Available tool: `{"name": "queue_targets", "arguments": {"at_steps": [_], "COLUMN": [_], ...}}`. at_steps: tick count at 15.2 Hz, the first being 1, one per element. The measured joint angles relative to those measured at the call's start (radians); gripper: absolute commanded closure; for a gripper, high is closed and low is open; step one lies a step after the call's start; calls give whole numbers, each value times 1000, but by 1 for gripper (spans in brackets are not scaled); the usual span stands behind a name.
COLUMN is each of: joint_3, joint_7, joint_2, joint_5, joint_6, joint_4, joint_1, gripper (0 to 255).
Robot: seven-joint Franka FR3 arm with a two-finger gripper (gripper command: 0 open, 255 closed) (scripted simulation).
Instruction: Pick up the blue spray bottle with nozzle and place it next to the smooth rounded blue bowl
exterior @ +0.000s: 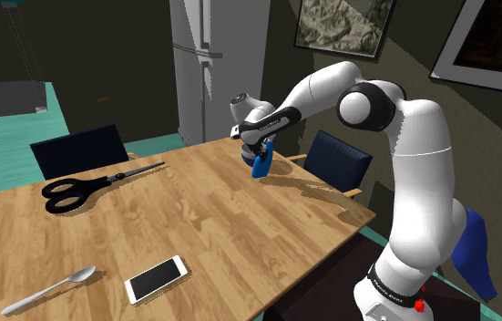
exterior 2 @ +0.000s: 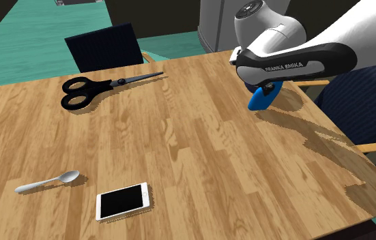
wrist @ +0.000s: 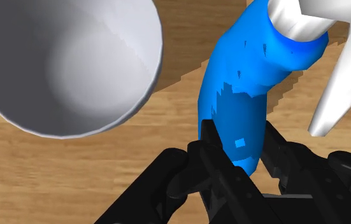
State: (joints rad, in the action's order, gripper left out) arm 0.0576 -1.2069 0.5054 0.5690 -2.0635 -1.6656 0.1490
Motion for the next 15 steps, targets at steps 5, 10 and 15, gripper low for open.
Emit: {"name": "queue_targets", "arguments": {"at_steps": [5,10,15], "joint_3": [0,10,18], "joint_7": [0,-5,-15], "joint_2": [0,-33,-44], "joint_5": [0,-12,-24], "joint_6": [0,45,97], "joint_4": [0,8,47], "joint_1": [0,-12,-25], "gripper": [0,0,0]}}
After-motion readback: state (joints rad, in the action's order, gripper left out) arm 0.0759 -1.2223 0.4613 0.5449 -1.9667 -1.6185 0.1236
